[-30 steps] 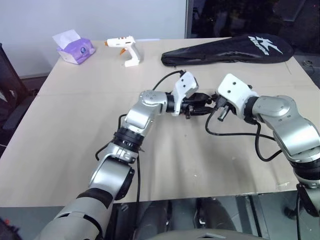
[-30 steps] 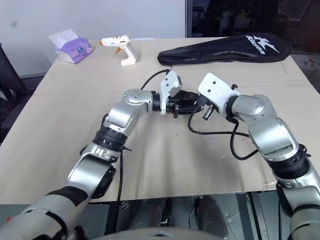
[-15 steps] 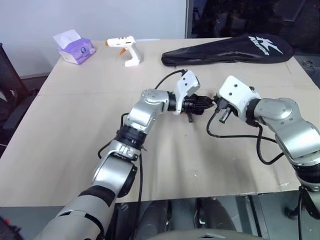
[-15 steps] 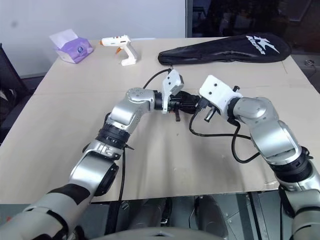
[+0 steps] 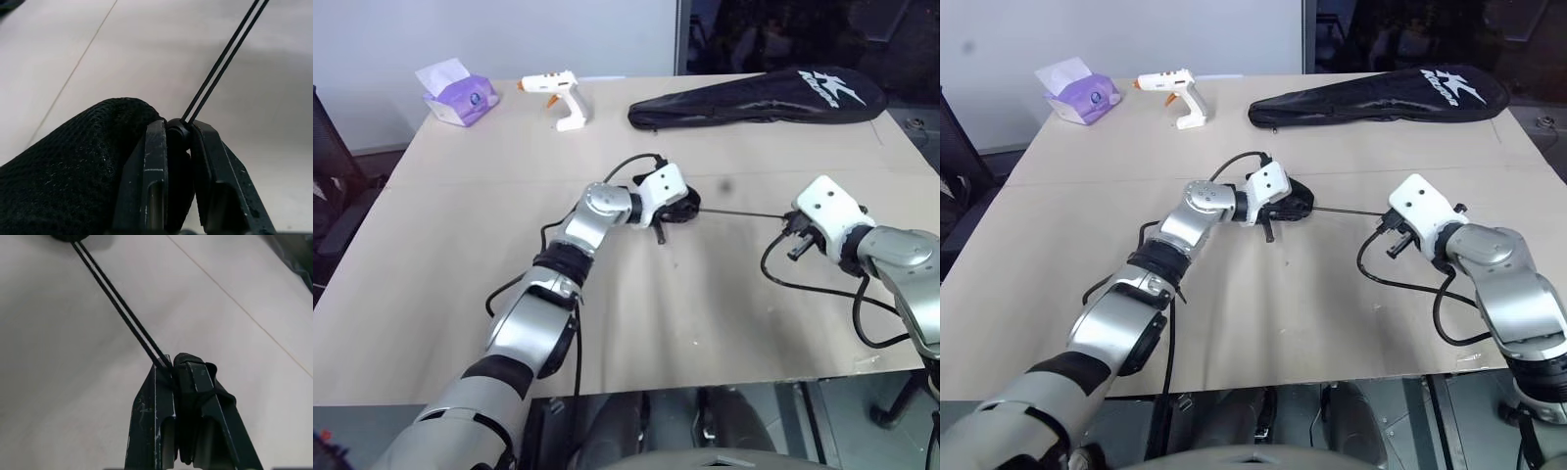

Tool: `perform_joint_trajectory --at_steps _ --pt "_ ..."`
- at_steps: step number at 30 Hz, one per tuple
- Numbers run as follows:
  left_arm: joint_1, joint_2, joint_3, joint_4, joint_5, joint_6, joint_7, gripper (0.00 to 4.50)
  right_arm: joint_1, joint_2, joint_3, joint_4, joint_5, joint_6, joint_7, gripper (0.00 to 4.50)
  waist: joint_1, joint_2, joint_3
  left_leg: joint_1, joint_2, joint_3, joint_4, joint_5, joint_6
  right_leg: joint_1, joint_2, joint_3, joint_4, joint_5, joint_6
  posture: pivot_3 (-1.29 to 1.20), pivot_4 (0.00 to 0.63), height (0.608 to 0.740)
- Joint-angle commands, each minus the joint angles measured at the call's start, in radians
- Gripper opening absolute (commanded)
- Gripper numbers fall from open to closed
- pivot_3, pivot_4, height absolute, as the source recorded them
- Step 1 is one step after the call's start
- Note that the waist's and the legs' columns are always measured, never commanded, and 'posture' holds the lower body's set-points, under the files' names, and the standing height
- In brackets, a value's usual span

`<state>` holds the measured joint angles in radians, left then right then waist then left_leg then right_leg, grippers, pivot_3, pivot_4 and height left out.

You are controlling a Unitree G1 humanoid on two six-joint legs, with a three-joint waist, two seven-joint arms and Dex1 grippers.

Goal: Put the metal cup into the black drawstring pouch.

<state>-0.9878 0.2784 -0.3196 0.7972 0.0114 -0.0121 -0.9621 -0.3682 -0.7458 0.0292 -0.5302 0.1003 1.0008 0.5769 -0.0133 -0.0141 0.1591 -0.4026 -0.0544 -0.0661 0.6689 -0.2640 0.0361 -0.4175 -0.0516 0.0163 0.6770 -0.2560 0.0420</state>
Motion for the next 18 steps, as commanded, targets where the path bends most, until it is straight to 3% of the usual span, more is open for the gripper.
perform_joint_trajectory --at_steps 1,2,3,5,7,10,13,18 --pt "0.041 0.047 0.105 -0.066 -0.092 0.044 -0.064 0.68 0.018 0.078 -0.129 -0.030 0.065 -0.024 -0.025 0.00 -0.001 0.000 0.000 0.000 0.000 0.000 0.000 0.000 0.000 0.000 0.000 0.000 0.000 0.000 0.000 0.00 0.150 0.740" --pt "0.059 0.049 0.125 -0.113 -0.123 0.078 -0.074 1.19 0.039 0.109 -0.138 -0.044 0.095 -0.041 -0.015 0.00 -0.003 0.000 0.000 0.000 0.000 0.000 0.000 0.000 0.000 0.000 0.000 0.001 0.000 0.000 0.000 0.00 0.150 0.740" --pt "0.079 0.057 0.137 -0.156 -0.137 0.093 -0.077 1.35 0.065 0.130 -0.140 -0.056 0.112 -0.048 -0.011 0.29 -0.003 0.000 0.000 0.000 0.000 0.000 0.000 0.000 0.000 0.000 0.000 0.001 0.000 0.000 0.000 0.00 0.150 0.740" --pt "0.131 0.073 0.170 -0.255 -0.169 0.139 -0.070 2.21 0.129 0.150 -0.130 -0.085 0.126 -0.073 -0.007 0.95 -0.001 0.000 0.000 0.000 0.000 0.000 0.000 0.000 0.000 0.000 0.000 0.000 0.000 0.000 0.000 0.00 0.150 0.740" --pt "0.192 0.095 0.220 -0.370 -0.224 0.229 -0.055 3.21 0.197 0.170 -0.119 -0.126 0.126 -0.133 -0.017 1.95 0.000 0.000 0.000 0.000 0.000 0.000 0.000 0.000 0.000 0.000 0.000 0.000 0.000 0.000 0.000 0.00 0.150 0.740" --pt "0.290 0.137 0.284 -0.523 -0.282 0.324 -0.030 4.37 0.287 0.206 -0.131 -0.176 0.106 -0.205 -0.060 3.15 0.001 0.000 0.000 0.000 0.000 0.000 0.001 0.000 0.000 0.000 0.000 0.001 0.000 0.000 0.000 0.00 0.150 0.740" --pt "0.450 0.189 0.387 -0.695 -0.344 0.398 0.024 4.47 0.448 0.250 -0.206 -0.263 0.119 -0.284 -0.078 4.42 0.002 0.001 -0.001 0.003 0.000 -0.001 0.000 0.000 0.000 0.003 0.000 0.001 0.001 0.000 0.000 0.00 0.150 0.740" --pt "0.715 0.217 0.536 -0.935 -0.402 0.471 0.155 4.47 0.652 0.337 -0.353 -0.349 0.154 -0.393 -0.106 4.42 0.001 0.001 -0.001 0.005 0.002 -0.001 0.000 0.000 0.000 0.004 0.000 0.001 0.000 0.000 0.000 0.00 0.150 0.740"
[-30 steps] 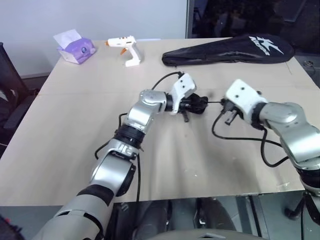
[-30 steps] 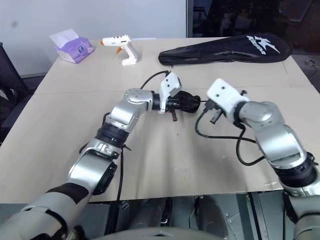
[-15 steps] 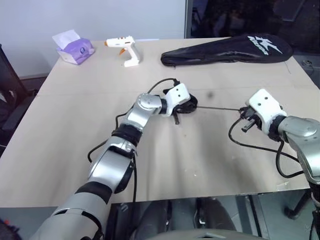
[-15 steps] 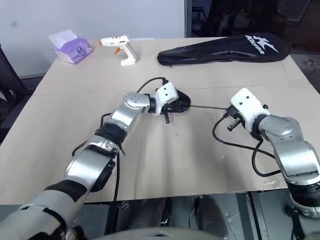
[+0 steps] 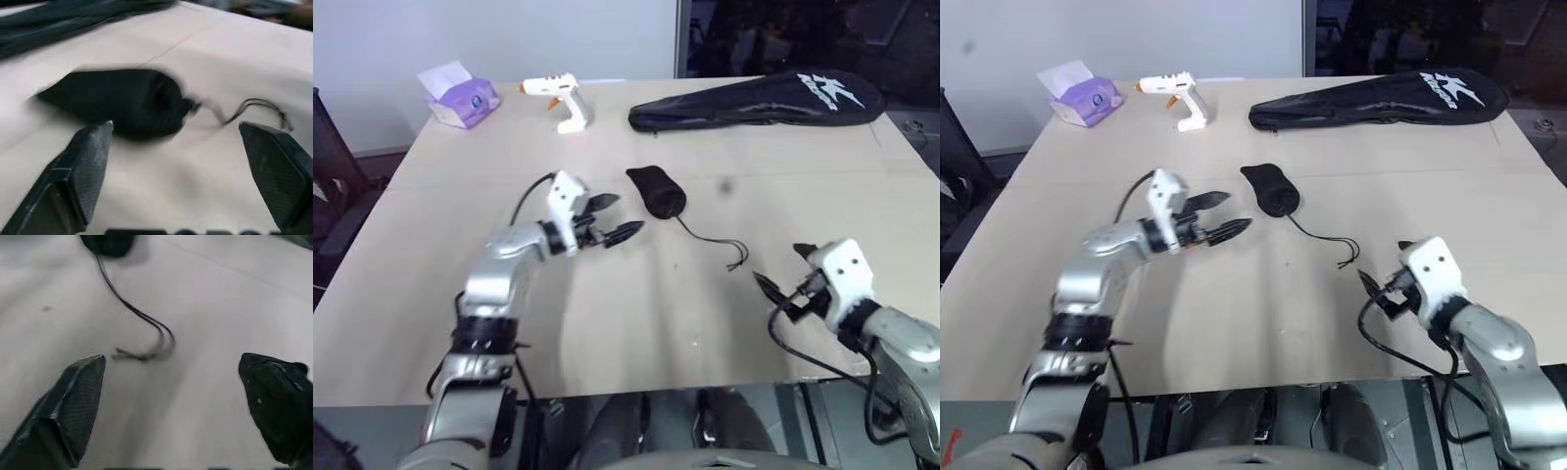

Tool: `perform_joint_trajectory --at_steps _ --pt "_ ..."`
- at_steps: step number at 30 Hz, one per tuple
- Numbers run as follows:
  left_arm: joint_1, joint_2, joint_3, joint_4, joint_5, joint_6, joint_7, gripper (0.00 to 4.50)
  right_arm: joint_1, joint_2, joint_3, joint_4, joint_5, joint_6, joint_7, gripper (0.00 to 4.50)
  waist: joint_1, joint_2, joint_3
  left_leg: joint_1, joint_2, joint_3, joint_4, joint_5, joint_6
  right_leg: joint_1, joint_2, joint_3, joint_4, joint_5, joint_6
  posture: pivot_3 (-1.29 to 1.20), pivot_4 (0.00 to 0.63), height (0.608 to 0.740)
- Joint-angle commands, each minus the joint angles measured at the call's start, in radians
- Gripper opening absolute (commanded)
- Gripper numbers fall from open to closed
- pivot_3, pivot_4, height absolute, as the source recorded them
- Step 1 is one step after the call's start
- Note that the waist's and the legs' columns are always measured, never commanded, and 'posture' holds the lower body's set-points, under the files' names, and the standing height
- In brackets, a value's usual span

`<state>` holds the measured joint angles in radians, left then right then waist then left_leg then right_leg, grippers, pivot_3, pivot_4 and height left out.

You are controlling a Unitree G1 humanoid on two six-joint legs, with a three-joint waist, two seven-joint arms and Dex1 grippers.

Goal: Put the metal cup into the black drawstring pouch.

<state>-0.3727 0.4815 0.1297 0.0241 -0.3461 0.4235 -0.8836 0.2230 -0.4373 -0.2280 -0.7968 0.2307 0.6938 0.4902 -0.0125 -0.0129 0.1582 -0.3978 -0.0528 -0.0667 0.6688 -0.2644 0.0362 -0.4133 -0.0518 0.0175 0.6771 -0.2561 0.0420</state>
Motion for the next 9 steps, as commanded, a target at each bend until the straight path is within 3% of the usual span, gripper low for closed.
perform_joint_trajectory --at_steps 1,5,9 --pt "0.147 0.012 0.113 -0.201 -0.051 0.047 0.106 4.47 0.088 0.039 -0.117 -0.092 0.030 -0.103 -0.019 4.42 0.001 0.000 0.000 0.000 0.000 0.000 0.000 0.000 0.001 0.000 0.000 0.000 0.000 0.000 0.000 0.00 0.150 0.740" --pt "0.327 -0.026 0.238 -0.368 -0.089 0.092 0.248 4.47 0.176 0.103 -0.172 -0.104 0.069 -0.224 -0.018 4.42 0.005 0.000 -0.001 0.002 0.000 0.000 0.000 -0.003 0.004 0.001 0.000 0.000 0.001 0.000 0.000 0.00 0.150 0.740" --pt "0.406 -0.055 0.275 -0.449 -0.115 0.106 0.323 4.47 0.210 0.105 -0.185 -0.089 0.066 -0.274 -0.023 4.42 0.008 0.001 -0.001 0.002 0.000 0.000 0.000 -0.003 0.004 0.002 -0.001 0.000 0.000 0.000 0.000 0.00 0.150 0.740"
